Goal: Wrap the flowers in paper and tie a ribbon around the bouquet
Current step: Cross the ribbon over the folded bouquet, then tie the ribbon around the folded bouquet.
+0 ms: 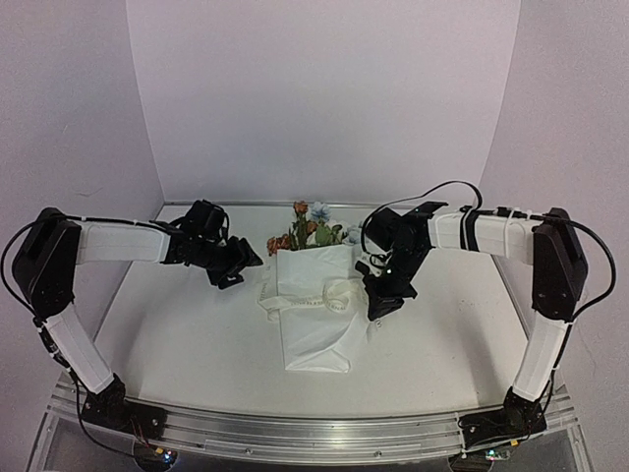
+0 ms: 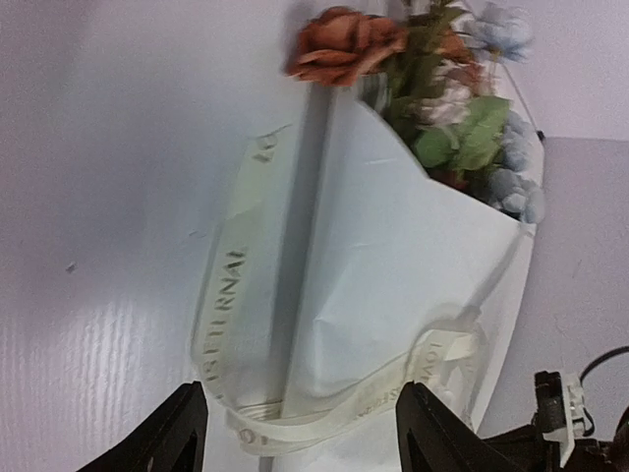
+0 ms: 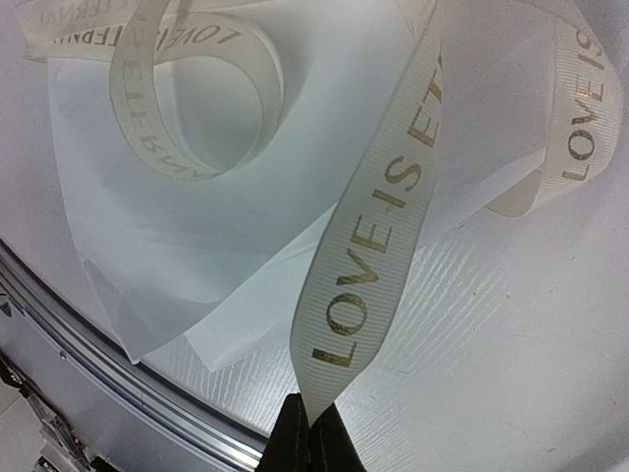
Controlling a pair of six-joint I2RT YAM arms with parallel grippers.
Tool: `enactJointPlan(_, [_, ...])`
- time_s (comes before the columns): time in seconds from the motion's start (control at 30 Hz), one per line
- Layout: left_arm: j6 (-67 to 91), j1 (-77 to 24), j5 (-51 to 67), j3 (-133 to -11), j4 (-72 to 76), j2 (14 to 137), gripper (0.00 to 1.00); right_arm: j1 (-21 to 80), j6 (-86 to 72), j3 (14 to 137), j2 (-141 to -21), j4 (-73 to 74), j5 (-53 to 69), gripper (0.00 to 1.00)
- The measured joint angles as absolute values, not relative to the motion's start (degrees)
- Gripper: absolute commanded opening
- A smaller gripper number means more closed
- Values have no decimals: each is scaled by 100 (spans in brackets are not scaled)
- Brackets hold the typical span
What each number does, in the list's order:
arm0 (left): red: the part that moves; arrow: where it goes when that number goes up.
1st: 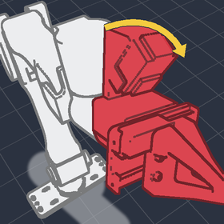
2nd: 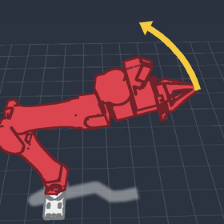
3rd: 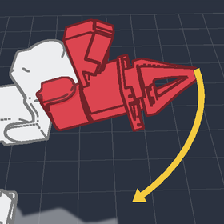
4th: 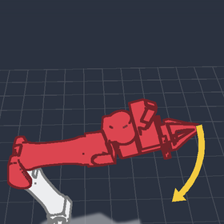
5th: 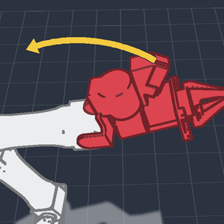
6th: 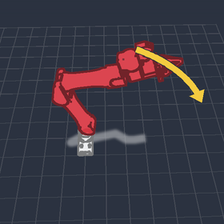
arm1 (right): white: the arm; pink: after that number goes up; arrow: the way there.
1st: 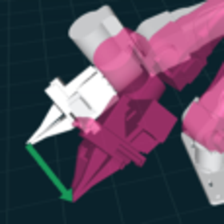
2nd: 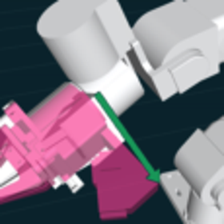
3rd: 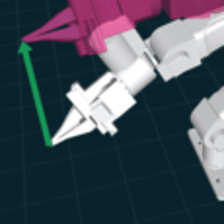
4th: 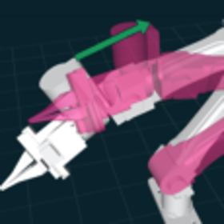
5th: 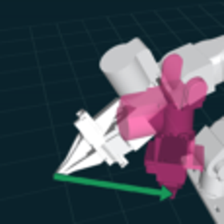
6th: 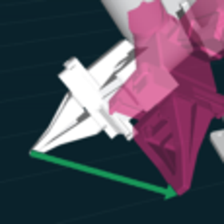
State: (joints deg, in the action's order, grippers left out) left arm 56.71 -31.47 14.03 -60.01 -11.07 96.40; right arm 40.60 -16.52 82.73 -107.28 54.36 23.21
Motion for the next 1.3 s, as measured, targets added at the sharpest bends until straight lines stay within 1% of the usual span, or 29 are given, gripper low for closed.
enactJointPlan(0.13, [6689,-3199,1281,-5219,-813,9565,69,4060,-1644,8241,-10694,5463,2397,0])
enactJointPlan(0.27, [7513,-3255,1238,-4853,-447,9572,70,4060,-1636,8237,-10667,5471,2448,0])
enactJointPlan(0.47, [8343,-3297,1188,-4814,313,9745,67,4060,-1634,8237,-10643,5472,2477,0])
enactJointPlan(0.67, [8862,-3546,1151,-4814,386,9989,65,4060,-1634,8237,-10643,5472,2479,0])
enactJointPlan(0.77, [9024,-3646,1140,-4814,409,10015,61,4060,-1634,8237,-10643,5471,2479,0])
enactJointPlan(0.83, [9101,-3670,1163,-4814,490,10096,56,4060,-1634,8237,-10643,5470,2479,0])
enactJointPlan(0.9, [9187,-3692,1193,-4824,578,10193,48,4060,-1634,8237,-10643,5471,2480,0])
enactJointPlan(0.97, [9240,-3714,1191,-4839,662,10266,37,4060,-1634,8237,-10641,5470,2482,0])
enactJointPlan(1.13, [9305,-3747,1177,-4874,762,10434,4,4060,-1616,8234,-10621,5470,2499,0])
enactJointPlan(1.17, [9263,-3742,1168,-4887,748,10471,1,4060,-1593,8220,-10598,5464,2508,0])
enactJointPlan(1.2, [9236,-3729,1146,-4910,728,10505,0,4057,-1557,8187,-10554,5456,2529,0])
enactJointPlan(1.3, [8985,-3638,995,-5107,545,10570,0,3989,-1400,8047,-10338,5486,2771,0])
